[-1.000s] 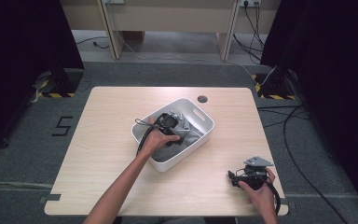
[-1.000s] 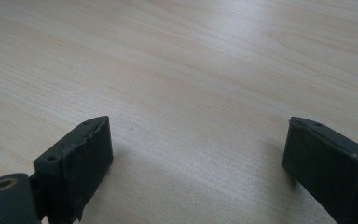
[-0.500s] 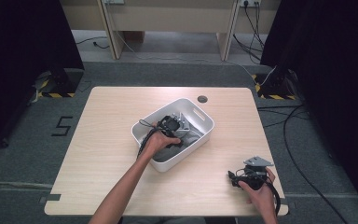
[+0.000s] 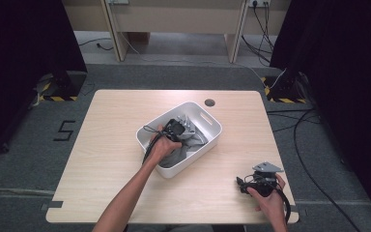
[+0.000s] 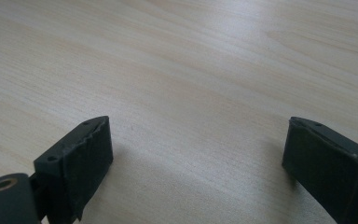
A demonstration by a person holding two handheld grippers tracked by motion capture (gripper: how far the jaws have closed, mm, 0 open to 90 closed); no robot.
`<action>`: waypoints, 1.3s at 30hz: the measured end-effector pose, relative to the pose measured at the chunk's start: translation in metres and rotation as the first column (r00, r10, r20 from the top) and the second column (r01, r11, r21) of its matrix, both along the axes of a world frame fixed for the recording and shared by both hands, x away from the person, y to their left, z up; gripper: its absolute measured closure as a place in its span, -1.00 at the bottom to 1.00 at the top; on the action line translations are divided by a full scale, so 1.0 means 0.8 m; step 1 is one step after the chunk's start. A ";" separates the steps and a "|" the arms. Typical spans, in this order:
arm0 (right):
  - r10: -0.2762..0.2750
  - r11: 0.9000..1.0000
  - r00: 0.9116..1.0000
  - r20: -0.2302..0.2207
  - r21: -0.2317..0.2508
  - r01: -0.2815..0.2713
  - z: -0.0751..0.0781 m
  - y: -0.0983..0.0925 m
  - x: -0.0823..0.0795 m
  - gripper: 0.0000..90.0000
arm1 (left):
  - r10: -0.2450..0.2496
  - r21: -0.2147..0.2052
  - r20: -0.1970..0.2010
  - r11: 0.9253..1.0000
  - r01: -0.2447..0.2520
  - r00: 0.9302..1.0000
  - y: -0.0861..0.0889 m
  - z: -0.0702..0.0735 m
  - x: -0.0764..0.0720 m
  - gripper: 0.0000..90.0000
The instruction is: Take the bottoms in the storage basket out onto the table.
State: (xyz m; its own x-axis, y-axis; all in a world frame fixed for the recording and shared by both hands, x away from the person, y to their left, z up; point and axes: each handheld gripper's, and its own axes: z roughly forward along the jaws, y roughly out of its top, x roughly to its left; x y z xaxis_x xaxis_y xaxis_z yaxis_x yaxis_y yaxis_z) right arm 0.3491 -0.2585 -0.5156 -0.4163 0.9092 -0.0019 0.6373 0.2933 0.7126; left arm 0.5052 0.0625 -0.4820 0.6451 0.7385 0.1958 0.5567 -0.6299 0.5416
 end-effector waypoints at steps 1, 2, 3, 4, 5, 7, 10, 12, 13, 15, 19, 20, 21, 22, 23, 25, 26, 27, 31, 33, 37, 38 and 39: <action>0.002 1.000 1.000 0.000 -0.003 -0.002 0.000 0.000 0.000 -0.80 | 0.000 0.000 0.000 1.000 0.000 1.000 0.000 0.000 0.000 0.32; 0.002 1.000 1.000 0.000 -0.003 -0.002 0.000 0.000 0.000 -0.80 | -0.004 -0.007 -0.001 1.000 0.004 1.000 0.001 0.002 0.000 0.32; 0.001 1.000 1.000 0.001 -0.001 -0.001 0.000 0.000 0.000 -0.80 | 0.000 -0.036 -0.006 0.999 -0.001 1.000 0.005 0.006 -0.001 0.38; 0.001 1.000 1.000 0.001 -0.001 -0.001 0.000 0.000 0.000 -0.80 | 0.000 -0.036 -0.006 0.999 -0.001 1.000 0.005 0.006 -0.001 0.39; 0.001 1.000 1.000 0.002 -0.001 -0.001 0.000 0.000 0.000 -0.80 | 0.002 -0.061 -0.009 0.998 -0.003 1.000 0.007 0.008 0.000 0.39; -0.001 1.000 1.000 -0.001 0.002 0.001 0.000 0.000 0.000 -0.80 | 0.008 -0.105 -0.011 0.994 -0.009 1.000 0.016 0.016 0.000 0.42; -0.003 1.000 1.000 -0.001 0.003 0.003 0.000 0.000 0.000 -0.80 | 0.008 -0.122 0.004 0.992 -0.007 1.000 0.018 0.028 0.000 0.44; -0.003 1.000 1.000 0.000 0.003 0.003 0.000 0.000 0.000 -0.80 | 0.006 -0.129 0.006 0.992 -0.005 1.000 0.019 0.032 -0.001 0.44; -0.003 1.000 1.000 0.000 0.003 0.003 0.000 0.000 0.000 -0.80 | 0.005 -0.146 0.010 0.989 -0.004 1.000 0.019 0.037 -0.002 0.44; -0.004 1.000 1.000 -0.001 0.003 0.004 0.000 0.000 0.000 -0.80 | -0.003 -0.178 0.008 0.984 0.005 1.000 0.021 0.048 -0.006 0.44; -0.005 1.000 1.000 -0.003 0.000 0.005 0.000 0.000 0.000 -0.80 | -0.011 -0.202 0.037 0.979 0.018 0.999 0.024 0.069 -0.013 0.45; -0.002 1.000 1.000 -0.001 -0.001 0.002 0.000 0.000 0.001 -0.80 | -0.015 -0.222 0.046 0.975 0.025 0.999 0.026 0.079 -0.015 0.45; -0.007 1.000 1.000 -0.002 0.001 0.007 0.000 0.000 0.001 -0.80 | -0.019 -0.231 0.053 0.972 0.031 0.998 0.027 0.086 -0.017 0.45; -0.008 1.000 1.000 -0.001 0.000 0.008 0.000 0.000 0.001 -0.80 | -0.022 -0.232 0.061 0.972 0.036 0.998 0.028 0.092 -0.018 0.44; -0.008 1.000 1.000 -0.001 0.000 0.008 0.000 0.000 0.001 -0.80 | -0.022 -0.232 0.061 0.972 0.036 0.998 0.028 0.092 -0.018 0.45; -0.010 1.000 1.000 -0.002 0.001 0.010 0.000 0.000 0.001 -0.80 | -0.030 -0.231 0.072 0.972 0.046 0.997 0.029 0.102 -0.020 0.44; -0.010 1.000 1.000 -0.002 0.001 0.010 0.000 0.000 0.002 -0.80 | -0.028 -0.239 0.078 0.970 0.046 0.997 0.030 0.106 -0.021 0.44; -0.010 1.000 1.000 -0.002 0.001 0.010 0.000 0.000 0.002 -0.80 | -0.028 -0.247 0.079 0.968 0.047 0.996 0.031 0.110 -0.022 0.44; -0.010 1.000 1.000 0.000 0.002 0.010 0.000 0.000 0.002 -0.80 | -0.036 -0.245 0.090 0.968 0.057 0.995 0.034 0.120 -0.027 0.44; -0.011 1.000 1.000 -0.001 0.003 0.011 0.000 0.000 0.002 -0.80 | -0.033 -0.261 0.096 0.963 0.058 0.995 0.037 0.130 -0.028 0.44; -0.010 1.000 1.000 0.001 0.001 0.010 0.000 0.000 0.003 -0.80 | -0.039 -0.282 0.107 0.957 0.068 0.994 0.039 0.146 -0.030 0.44; -0.010 1.000 1.000 0.001 0.001 0.010 0.000 0.000 0.003 -0.80 | -0.039 -0.282 0.107 0.957 0.068 0.994 0.039 0.146 -0.030 0.44; -0.010 1.000 1.000 0.001 0.002 0.010 0.000 0.000 0.003 -0.80 | -0.041 -0.283 0.115 0.957 0.072 0.992 0.040 0.155 -0.031 0.44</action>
